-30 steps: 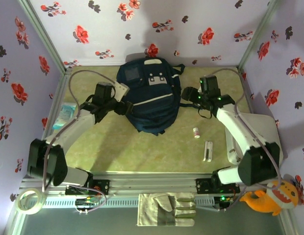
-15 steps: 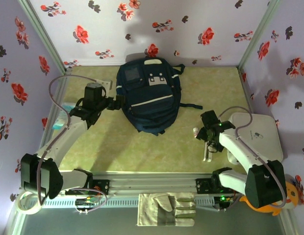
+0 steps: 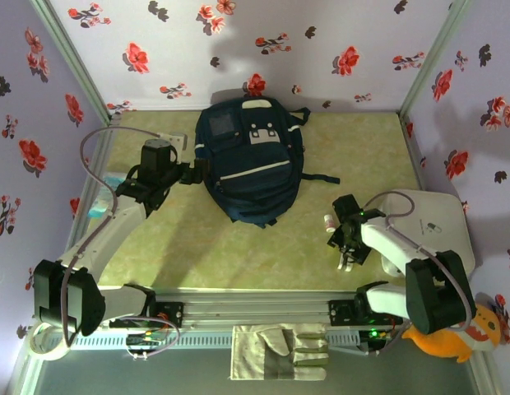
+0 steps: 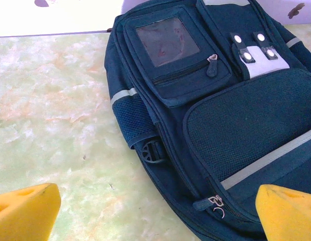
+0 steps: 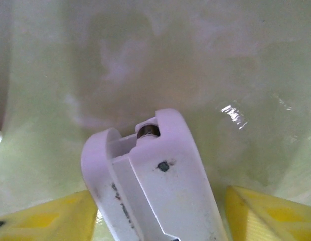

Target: Pack books, pencil case, and school supplies into a backpack

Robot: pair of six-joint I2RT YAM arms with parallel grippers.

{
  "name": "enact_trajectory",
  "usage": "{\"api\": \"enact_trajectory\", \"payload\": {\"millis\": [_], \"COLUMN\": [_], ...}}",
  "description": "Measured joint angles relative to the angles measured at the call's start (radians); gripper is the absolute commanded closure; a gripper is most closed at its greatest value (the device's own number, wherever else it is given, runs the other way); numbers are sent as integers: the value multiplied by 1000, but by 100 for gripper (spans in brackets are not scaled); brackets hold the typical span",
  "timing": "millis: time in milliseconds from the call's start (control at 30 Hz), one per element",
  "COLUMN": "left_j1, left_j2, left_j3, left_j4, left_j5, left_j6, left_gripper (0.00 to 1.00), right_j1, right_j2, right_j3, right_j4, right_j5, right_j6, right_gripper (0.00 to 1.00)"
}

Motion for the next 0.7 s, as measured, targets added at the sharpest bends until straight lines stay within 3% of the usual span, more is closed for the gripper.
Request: {"api": "enact_trajectory", "payload": {"millis": [200, 400, 533, 700], "left_j1": [0, -41, -148, -272], "left_j2": [0, 41, 168, 367], "left_j3": [0, 34, 153, 328], "left_j4": [0, -16, -79, -194], "left_j5": [53, 89, 107, 129], "left_j6": [23, 73, 165, 320], "left_gripper": [0, 0, 1, 10], "right_j1": [13, 15, 15, 15], "right_j2": [5, -23, -103, -174], "right_j3": [0, 0, 17, 83], "right_j4": [19, 6, -21, -11], "right_j5": [-3, 11, 32, 37], "right_j6": [-3, -1, 1, 1], "right_gripper": [63, 64, 62, 62]}}
